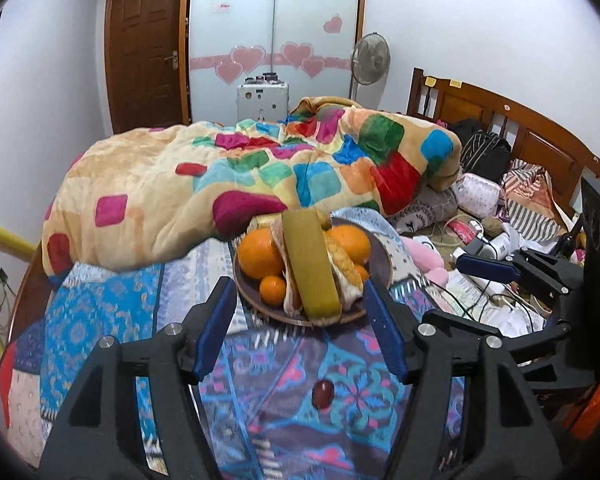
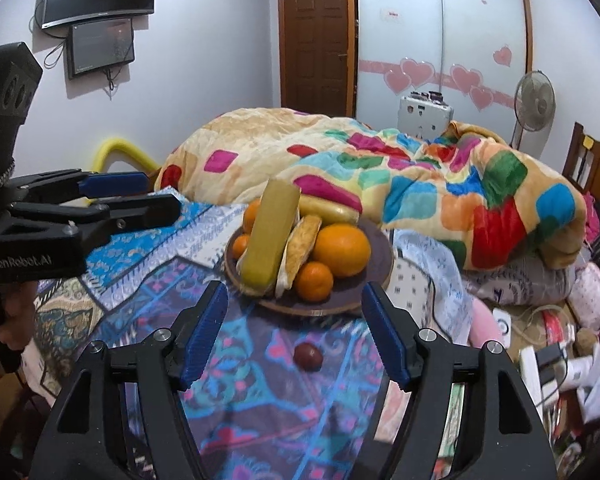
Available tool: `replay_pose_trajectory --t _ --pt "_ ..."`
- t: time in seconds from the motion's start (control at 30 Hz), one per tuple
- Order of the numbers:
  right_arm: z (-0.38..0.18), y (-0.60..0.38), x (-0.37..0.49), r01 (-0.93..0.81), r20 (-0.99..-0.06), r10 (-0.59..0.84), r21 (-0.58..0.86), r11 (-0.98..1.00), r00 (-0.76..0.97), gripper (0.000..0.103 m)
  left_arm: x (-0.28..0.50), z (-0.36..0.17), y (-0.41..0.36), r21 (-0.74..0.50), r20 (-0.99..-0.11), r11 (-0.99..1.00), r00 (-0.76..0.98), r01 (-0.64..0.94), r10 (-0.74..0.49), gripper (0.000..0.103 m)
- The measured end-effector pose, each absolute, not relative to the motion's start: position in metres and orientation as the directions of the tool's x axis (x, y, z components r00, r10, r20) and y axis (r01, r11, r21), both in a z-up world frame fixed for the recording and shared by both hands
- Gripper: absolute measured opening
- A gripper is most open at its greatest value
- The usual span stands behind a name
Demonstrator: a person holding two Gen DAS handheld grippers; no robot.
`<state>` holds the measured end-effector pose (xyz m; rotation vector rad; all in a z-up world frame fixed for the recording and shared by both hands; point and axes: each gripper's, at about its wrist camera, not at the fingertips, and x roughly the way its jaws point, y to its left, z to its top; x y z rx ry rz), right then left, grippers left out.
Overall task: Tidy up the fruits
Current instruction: 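Grasp a dark red date with the left tool while the right tool grasps another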
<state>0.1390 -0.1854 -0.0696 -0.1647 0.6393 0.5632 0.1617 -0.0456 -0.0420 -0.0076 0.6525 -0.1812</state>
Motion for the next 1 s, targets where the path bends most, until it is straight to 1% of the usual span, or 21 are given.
replay_pose_trajectory --t 0.17,0.27,0.4,0.53,0.6,0.63,0.7,0.73,0.8,0.87,0.97,1.0 --pt "-0.092 -0.190 0.132 -0.526 -0.647 0.417 0.029 0.850 0.638 0.066 0.150 -0.059 -0.050 -0.043 -0.635 0.985 0.757 0.166 -0.155 0.068" --pt "-0.106 -0.194 0.128 -0.518 -0.673 0.403 0.034 0.855 0.621 0.066 0.146 -0.079 -0.053 -0.029 -0.670 0.985 0.728 0.171 -0.146 0.069" --pt "-0.120 -0.201 0.126 -0.507 -0.696 0.387 0.039 0.861 0.605 0.066 0.144 -0.106 -0.055 -0.042 -0.718 0.983 0.679 0.180 -0.156 0.069" --pt "-0.125 -0.207 0.127 -0.495 -0.702 0.386 0.056 0.867 0.599 0.066 0.146 -0.124 -0.055 -0.059 -0.745 0.983 0.648 0.176 -0.161 0.069" --pt "-0.127 -0.208 0.129 -0.495 -0.706 0.389 0.062 0.867 0.592 0.066 0.149 -0.133 -0.054 -0.087 -0.761 0.979 0.622 0.182 -0.183 0.068" --pt "-0.128 -0.208 0.131 -0.495 -0.708 0.390 0.065 0.867 0.589 0.066 0.150 -0.136 -0.054 -0.099 -0.767 0.978 0.611 0.185 -0.193 0.067" --pt "-0.129 -0.207 0.135 -0.497 -0.712 0.394 0.073 0.865 0.581 0.066 0.152 -0.140 -0.055 -0.104 -0.776 0.976 0.599 0.191 -0.200 0.059" --pt "-0.130 -0.206 0.137 -0.499 -0.714 0.395 0.074 0.863 0.578 0.065 0.153 -0.142 -0.056 -0.102 -0.780 0.975 0.593 0.197 -0.201 0.057" --pt "-0.132 -0.202 0.142 -0.508 -0.722 0.399 0.076 0.858 0.565 0.059 0.155 -0.144 -0.057 -0.105 -0.785 0.973 0.584 0.206 -0.208 0.047" --pt "-0.134 -0.199 0.147 -0.514 -0.729 0.399 0.076 0.855 0.556 0.051 0.156 -0.145 -0.059 -0.106 -0.788 0.971 0.578 0.213 -0.213 0.044" --pt "-0.138 -0.194 0.155 -0.525 -0.740 0.413 0.095 0.846 0.531 0.045 0.156 -0.146 -0.062 -0.089 -0.784 0.969 0.584 0.229 -0.210 0.039" --pt "-0.139 -0.192 0.157 -0.527 -0.743 0.413 0.096 0.844 0.526 0.044 0.156 -0.146 -0.063 -0.089 -0.783 0.968 0.585 0.233 -0.212 0.038"
